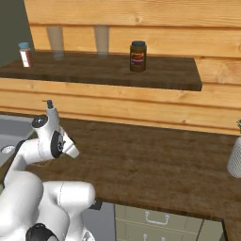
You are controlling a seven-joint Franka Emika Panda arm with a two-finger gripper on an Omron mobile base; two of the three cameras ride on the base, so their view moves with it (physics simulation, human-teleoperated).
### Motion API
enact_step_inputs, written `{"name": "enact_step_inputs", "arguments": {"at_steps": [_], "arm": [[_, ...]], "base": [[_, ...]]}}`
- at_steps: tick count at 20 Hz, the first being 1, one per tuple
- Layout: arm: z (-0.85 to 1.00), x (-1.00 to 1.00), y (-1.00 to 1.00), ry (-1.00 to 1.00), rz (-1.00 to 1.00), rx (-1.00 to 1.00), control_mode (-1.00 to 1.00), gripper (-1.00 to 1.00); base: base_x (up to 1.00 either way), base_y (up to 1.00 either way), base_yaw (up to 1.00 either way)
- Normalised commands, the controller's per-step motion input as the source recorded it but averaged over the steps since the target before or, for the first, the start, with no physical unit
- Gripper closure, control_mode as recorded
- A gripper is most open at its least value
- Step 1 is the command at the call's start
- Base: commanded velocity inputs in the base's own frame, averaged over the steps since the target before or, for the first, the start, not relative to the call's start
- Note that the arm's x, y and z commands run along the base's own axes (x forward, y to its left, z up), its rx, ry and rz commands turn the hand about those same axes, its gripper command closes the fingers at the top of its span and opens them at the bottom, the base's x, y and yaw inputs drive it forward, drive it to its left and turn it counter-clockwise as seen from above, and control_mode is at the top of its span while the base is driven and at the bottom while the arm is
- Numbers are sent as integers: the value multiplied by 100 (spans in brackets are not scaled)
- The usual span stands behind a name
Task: Pick up the sponge from the counter and clean the cutting board by briefly scrubbing or pressing down on the cutting board. Once finished, release the sponge.
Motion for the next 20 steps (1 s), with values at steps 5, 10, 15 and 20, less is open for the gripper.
{"name": "enact_step_inputs", "arguments": {"at_steps": [5, 10, 15, 20], "arm": [[12, 1, -100, 20, 0, 0, -100, 100], [-6, 12, -84, 24, 0, 0, -100, 100], [-41, 8, -21, 4, 0, -3, -100, 100], [-52, 19, -13, 1, 0, -3, -100, 100]], "base": [[0, 0, 0], [0, 0, 0], [0, 0, 0], [0, 0, 0]]}}
